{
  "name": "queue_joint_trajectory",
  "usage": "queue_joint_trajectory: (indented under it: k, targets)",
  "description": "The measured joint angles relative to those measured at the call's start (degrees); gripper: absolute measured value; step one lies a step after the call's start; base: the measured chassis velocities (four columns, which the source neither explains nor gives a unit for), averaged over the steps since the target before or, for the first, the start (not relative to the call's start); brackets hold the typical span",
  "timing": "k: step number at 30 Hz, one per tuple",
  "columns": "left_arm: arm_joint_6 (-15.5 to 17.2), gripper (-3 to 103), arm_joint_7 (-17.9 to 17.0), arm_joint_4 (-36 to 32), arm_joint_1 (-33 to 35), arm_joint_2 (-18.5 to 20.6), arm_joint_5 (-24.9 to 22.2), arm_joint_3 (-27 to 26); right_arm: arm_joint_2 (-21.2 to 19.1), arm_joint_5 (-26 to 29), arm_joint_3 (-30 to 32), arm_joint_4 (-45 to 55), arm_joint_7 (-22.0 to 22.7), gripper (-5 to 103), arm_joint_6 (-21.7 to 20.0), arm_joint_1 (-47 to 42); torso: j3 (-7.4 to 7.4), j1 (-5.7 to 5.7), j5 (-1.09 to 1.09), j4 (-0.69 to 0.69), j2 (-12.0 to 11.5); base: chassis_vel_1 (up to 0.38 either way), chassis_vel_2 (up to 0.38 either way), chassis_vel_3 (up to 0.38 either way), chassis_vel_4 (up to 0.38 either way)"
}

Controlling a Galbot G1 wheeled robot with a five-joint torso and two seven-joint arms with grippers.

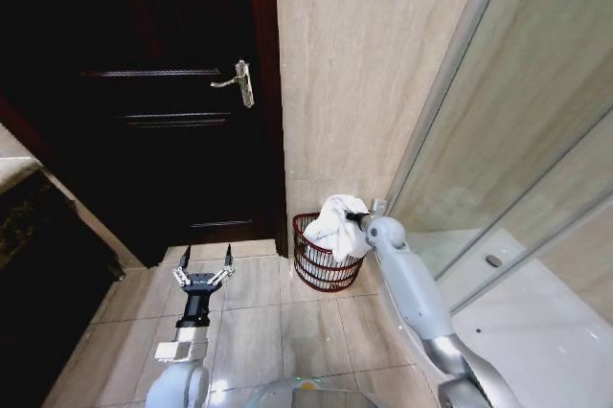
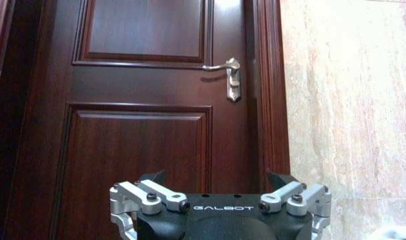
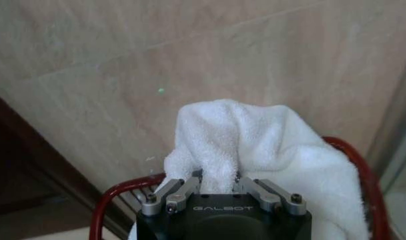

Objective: Discard the used towel into the hamper.

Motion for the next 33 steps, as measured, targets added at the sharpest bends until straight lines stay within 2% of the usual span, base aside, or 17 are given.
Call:
queue_joint_trajectory:
  k: [11, 19, 26, 28, 30, 31, 33]
  targets:
    - [-0.1, 100, 0.0, 0.2, -0.4, 0.0, -0.4, -0.2, 1.6, 2.3, -3.1, -7.8, 3.9, 16, 0.1, 2.8, -0.01, 0.0, 0.0, 0.0, 0.0, 0.0, 0.0, 0.0, 0.0]
    - [-0.5, 100, 0.3, 0.4, -0.2, 0.0, -1.4, -0.8, 2.2, 5.8, -2.3, -11.3, 5.2, 16, 0.2, 2.3, -0.01, 0.0, 0.0, 0.0, 0.0, 0.0, 0.0, 0.0, 0.0]
    - [-0.8, 100, 0.8, 0.7, 0.1, 0.0, -1.8, -0.8, 2.5, 5.6, -1.2, -10.7, 4.3, 13, 0.2, 2.6, -0.01, 0.0, 0.01, 0.0, 0.0, 0.0, 0.0, 0.0, 0.0]
    - [-0.8, 100, 0.8, 0.4, 0.1, 0.0, -1.9, -0.9, 1.7, 4.5, -1.1, -8.1, 3.2, 16, 0.2, 2.2, -0.01, 0.0, 0.0, 0.0, 0.0, 0.0, 0.0, 0.0, 0.0]
    - [-0.7, 100, 0.8, 0.2, -0.1, 0.0, -2.2, -0.8, 0.9, 1.5, -0.8, -5.3, 2.5, 27, 0.3, 1.4, 0.0, 0.0, 0.01, 0.0, 0.0, 0.0, 0.0, 0.0, 0.0]
    - [-0.7, 100, 0.8, 0.2, -0.1, 0.0, -2.2, -0.8, 0.9, 1.5, -0.8, -5.3, 2.5, 27, 0.3, 1.4, 0.0, 0.0, 0.01, 0.0, 0.0, 0.0, 0.0, 0.0, 0.0]
    - [-0.7, 100, 0.8, 0.2, -0.2, 0.0, -2.6, -0.9, -0.1, 0.2, -0.3, -1.1, 2.7, 37, 0.4, 0.0, -0.01, 0.0, 0.02, 0.0, 0.0, 0.0, 0.0, 0.0, 0.0]
